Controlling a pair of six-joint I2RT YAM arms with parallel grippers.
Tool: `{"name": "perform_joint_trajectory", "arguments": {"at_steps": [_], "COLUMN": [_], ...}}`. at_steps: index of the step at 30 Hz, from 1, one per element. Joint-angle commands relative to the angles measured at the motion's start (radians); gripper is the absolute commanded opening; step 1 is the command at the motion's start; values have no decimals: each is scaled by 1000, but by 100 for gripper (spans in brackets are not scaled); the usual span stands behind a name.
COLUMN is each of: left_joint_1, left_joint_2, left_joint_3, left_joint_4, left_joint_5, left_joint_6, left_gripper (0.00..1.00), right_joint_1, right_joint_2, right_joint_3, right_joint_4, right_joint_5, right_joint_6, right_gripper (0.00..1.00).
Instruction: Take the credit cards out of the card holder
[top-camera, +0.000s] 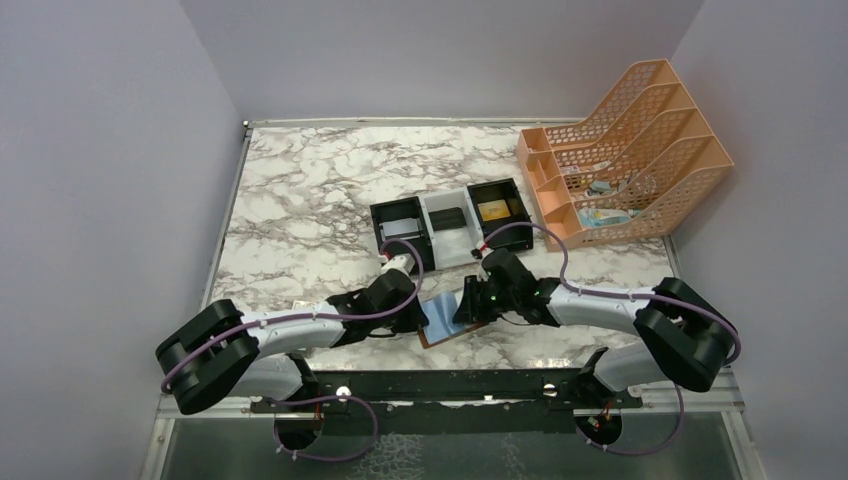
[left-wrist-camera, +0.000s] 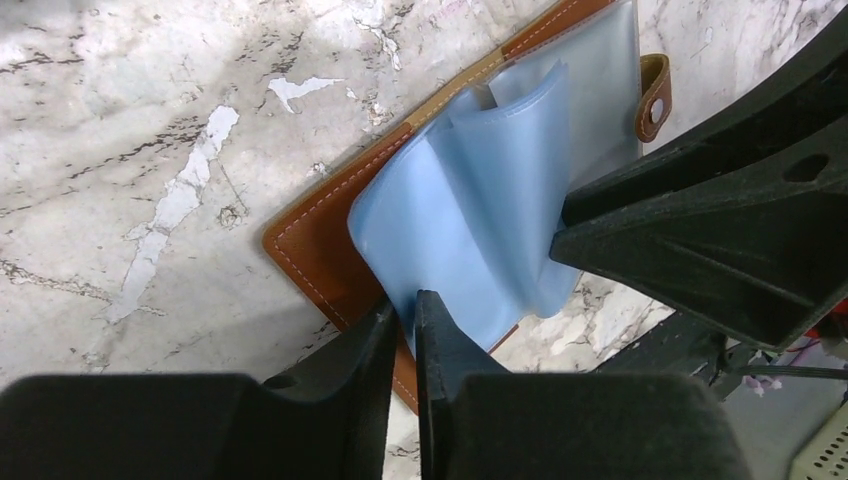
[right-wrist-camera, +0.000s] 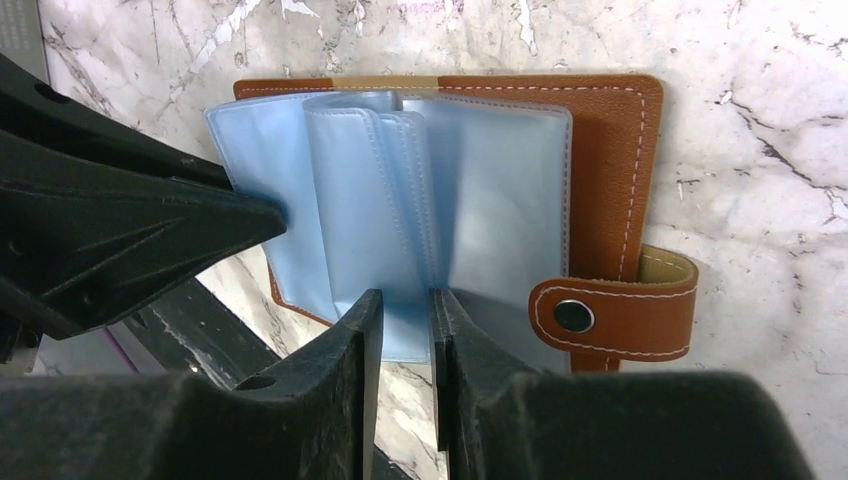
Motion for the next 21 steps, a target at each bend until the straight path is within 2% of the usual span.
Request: {"name": "perform_joint_trajectory", "arguments": {"at_steps": [1, 7, 13, 15, 18, 21], "left_joint_1": [-10, -9, -10, -10, -10, -9], "left_joint_2": [-2, -20, -1, 11, 22, 24], "left_joint_3": [10, 35, 62, 82, 131, 178], "left_joint_4": [-30, -74, -66, -82, -169, -251], "left_joint_5": [-4, -24, -2, 0, -37, -87], "left_joint_6": [29, 78, 111, 130, 160, 199], "left_gripper": [12, 1, 0, 0, 0, 0], "right_joint_1": [3, 4, 4, 4, 4, 4], "right_joint_2": [-33, -68, 66, 87, 30, -96], "right_joint_3": [36, 63, 48, 42, 46, 66], "right_joint_4": [-67, -171, -50, -14, -58, -181], "right_joint_5": [65, 152, -77, -90, 11, 186], "right_joint_6": [-17, -84, -102, -83, -67, -50], "right_gripper": [25, 36, 40, 38, 37, 43]}}
